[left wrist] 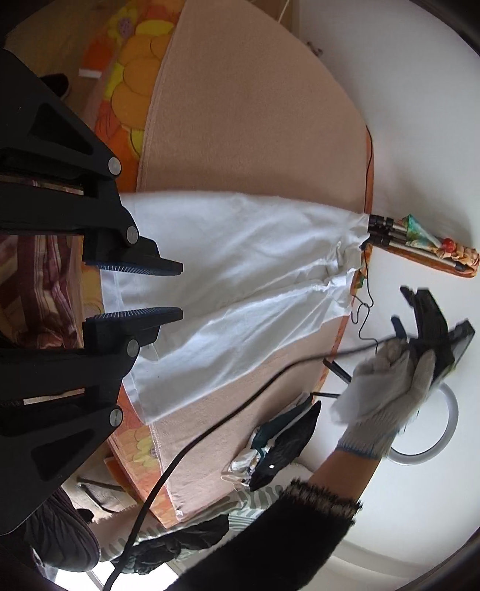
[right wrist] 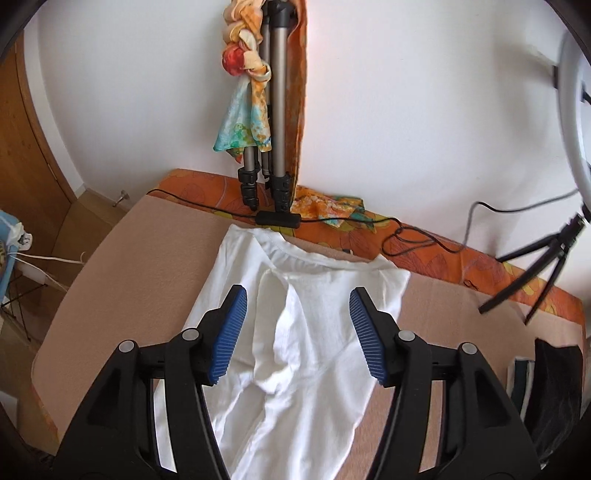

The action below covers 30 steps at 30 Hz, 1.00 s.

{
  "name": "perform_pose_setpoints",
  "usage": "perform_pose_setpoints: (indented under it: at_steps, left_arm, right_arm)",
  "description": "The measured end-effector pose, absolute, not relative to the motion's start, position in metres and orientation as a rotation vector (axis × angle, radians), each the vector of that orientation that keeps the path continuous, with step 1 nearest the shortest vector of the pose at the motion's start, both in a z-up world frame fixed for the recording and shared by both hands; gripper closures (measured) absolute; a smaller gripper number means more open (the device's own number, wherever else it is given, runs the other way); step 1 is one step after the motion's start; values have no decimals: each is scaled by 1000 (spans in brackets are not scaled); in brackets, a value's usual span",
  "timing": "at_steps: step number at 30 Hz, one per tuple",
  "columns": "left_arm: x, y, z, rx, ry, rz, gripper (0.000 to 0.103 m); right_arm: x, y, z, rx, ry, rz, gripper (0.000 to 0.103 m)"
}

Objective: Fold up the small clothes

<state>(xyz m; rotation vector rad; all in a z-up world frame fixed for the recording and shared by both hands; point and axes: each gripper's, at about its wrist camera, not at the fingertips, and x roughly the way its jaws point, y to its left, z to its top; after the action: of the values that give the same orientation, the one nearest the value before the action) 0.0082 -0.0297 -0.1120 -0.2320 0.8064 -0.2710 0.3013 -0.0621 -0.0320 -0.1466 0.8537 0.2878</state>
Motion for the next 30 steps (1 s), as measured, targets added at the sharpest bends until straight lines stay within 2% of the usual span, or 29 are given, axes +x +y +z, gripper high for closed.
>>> perform_pose_setpoints:
  at_steps: [2, 5, 12, 14, 16, 17, 18, 21, 25, 27, 28, 29, 30]
  left_arm:
    - [9, -12, -114, -243, 835, -251, 76]
    - [24, 7, -124, -309, 944, -249, 76]
    - [36, 13, -150, -361, 1075, -284, 76]
    - [35, 9, -150, -330, 1044, -286, 76]
    - [35, 8, -150, -343, 1032, -280, 79]
    - [36, 6, -150, -338, 1032, -283, 93]
    - [36, 4, -152, -326, 1036, -278, 100]
    - [37, 4, -151, -309, 1015, -276, 101]
    - [36, 11, -145, -317, 1004, -263, 101]
    - [32, 13, -137, -285, 976, -257, 101]
    - [31, 14, -133, -265, 956, -256, 101]
    - [31, 15, -131, -255, 945, -251, 101]
    - [31, 16, -132, -244, 947, -245, 101]
  right_arm:
    - [258, -86, -25, -103, 847, 296, 43]
    - [187, -122, -30, -23, 866, 287, 43]
    - [43, -182, -98, 96, 1008, 257, 43]
    - [20, -183, -116, 90, 1048, 253, 45]
    - [6, -184, -128, 86, 1059, 243, 46]
    - [2, -184, -133, 102, 1071, 253, 47]
    - [-2, -183, -138, 104, 1079, 263, 47]
    - [-6, -178, -151, 98, 1098, 260, 49]
    - [-7, -169, -166, 83, 1138, 272, 59]
    - [-9, -161, -169, 72, 1149, 310, 75]
    - [-9, -156, -170, 55, 1148, 322, 87]
    - [-13, -153, -171, 48, 1143, 328, 94]
    - [-13, -152, -171, 54, 1143, 338, 95]
